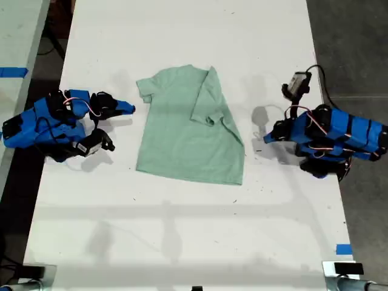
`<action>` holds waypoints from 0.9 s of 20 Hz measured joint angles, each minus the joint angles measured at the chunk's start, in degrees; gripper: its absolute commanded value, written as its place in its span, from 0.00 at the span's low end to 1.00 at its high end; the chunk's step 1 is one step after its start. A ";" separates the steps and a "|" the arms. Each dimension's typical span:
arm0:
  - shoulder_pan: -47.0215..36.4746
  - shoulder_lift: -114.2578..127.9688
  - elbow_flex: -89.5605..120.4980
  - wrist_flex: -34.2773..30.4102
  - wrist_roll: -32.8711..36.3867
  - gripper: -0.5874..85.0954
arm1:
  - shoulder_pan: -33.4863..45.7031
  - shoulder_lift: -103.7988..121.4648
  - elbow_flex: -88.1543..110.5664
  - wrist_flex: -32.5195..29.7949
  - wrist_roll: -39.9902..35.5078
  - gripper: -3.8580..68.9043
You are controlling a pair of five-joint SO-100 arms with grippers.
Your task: Fold t shirt
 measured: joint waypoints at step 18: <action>-3.34 0.00 0.00 0.53 0.09 0.00 | -1.23 7.73 7.65 -1.32 1.41 0.03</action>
